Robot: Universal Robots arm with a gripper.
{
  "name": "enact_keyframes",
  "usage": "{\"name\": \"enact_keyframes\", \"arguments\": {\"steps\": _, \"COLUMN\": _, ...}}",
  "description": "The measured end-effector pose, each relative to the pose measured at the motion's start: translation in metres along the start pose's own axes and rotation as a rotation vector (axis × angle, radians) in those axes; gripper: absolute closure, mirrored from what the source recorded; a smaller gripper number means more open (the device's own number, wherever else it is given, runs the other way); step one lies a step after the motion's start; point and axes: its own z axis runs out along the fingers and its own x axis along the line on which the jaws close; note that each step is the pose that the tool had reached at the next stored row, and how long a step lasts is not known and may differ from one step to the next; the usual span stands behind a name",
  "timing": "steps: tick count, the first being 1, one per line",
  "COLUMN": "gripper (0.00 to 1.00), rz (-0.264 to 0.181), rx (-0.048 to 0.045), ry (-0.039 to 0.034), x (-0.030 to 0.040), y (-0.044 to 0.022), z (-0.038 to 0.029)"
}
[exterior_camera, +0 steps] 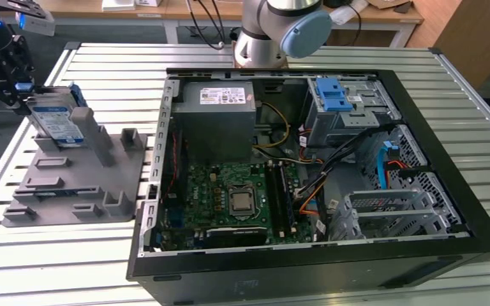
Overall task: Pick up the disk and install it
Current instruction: 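Pick up the disk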
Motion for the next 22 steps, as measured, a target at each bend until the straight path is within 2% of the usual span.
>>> {"name": "enact_keyframes", "arguments": {"steps": 5, "gripper": 0.51, "rz": 0.0, "rx": 0.0, "ry": 0.0001, "x": 0.0, "y": 0.0, "z": 0.0}}
{"name": "enact_keyframes", "arguments": {"steps": 6, "gripper": 0.58, "rz": 0.0, "rx": -0.0001, "ry": 0.0002, "x": 0.0, "y": 0.0, "z": 0.0}}
{"name": "enact_keyframes", "arguments": {"steps": 9, "gripper": 0.6, "rz": 0.0, "rx": -0.0001, "ry": 0.0003, "x": 0.0, "y": 0.0, "z": 0.0}}
{"name": "enact_keyframes", "arguments": {"steps": 10, "gripper": 0.64, "rz": 0.0, "rx": -0.0001, "ry": 0.0003, "x": 0.0, "y": 0.0, "z": -0.0001}}
{"name": "enact_keyframes", "arguments": {"steps": 16, "gripper": 0.64, "rz": 0.0, "rx": 0.0001, "ry": 0.0006, "x": 0.0, "y": 0.0, "z": -0.0001}}
{"name": "enact_keyframes", "arguments": {"steps": 22, "gripper": 0.64, "rz": 0.0, "rx": 0.0, "ry": 0.0007, "x": -0.0001, "y": 0.0001, "z": -0.0029}}
